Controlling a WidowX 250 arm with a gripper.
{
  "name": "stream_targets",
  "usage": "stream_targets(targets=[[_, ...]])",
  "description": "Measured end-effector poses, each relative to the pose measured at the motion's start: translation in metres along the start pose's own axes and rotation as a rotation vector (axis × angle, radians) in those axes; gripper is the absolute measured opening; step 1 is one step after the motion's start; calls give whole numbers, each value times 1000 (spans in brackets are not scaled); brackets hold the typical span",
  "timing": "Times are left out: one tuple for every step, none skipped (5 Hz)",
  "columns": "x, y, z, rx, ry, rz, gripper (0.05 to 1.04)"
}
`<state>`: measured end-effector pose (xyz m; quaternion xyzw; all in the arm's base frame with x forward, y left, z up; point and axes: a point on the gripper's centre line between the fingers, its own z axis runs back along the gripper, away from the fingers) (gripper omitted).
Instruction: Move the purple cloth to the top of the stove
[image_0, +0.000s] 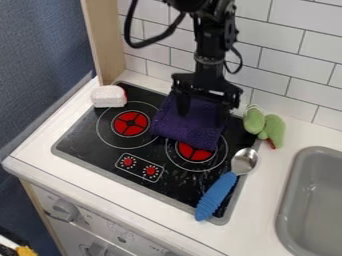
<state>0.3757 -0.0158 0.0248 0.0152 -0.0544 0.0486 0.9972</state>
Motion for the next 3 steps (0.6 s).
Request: stream_targets(targets=[[0, 10, 41, -11, -76, 32, 1000], [-3, 22, 71, 0, -126, 74, 1000], [-8, 29, 82, 38, -130, 69, 1000]])
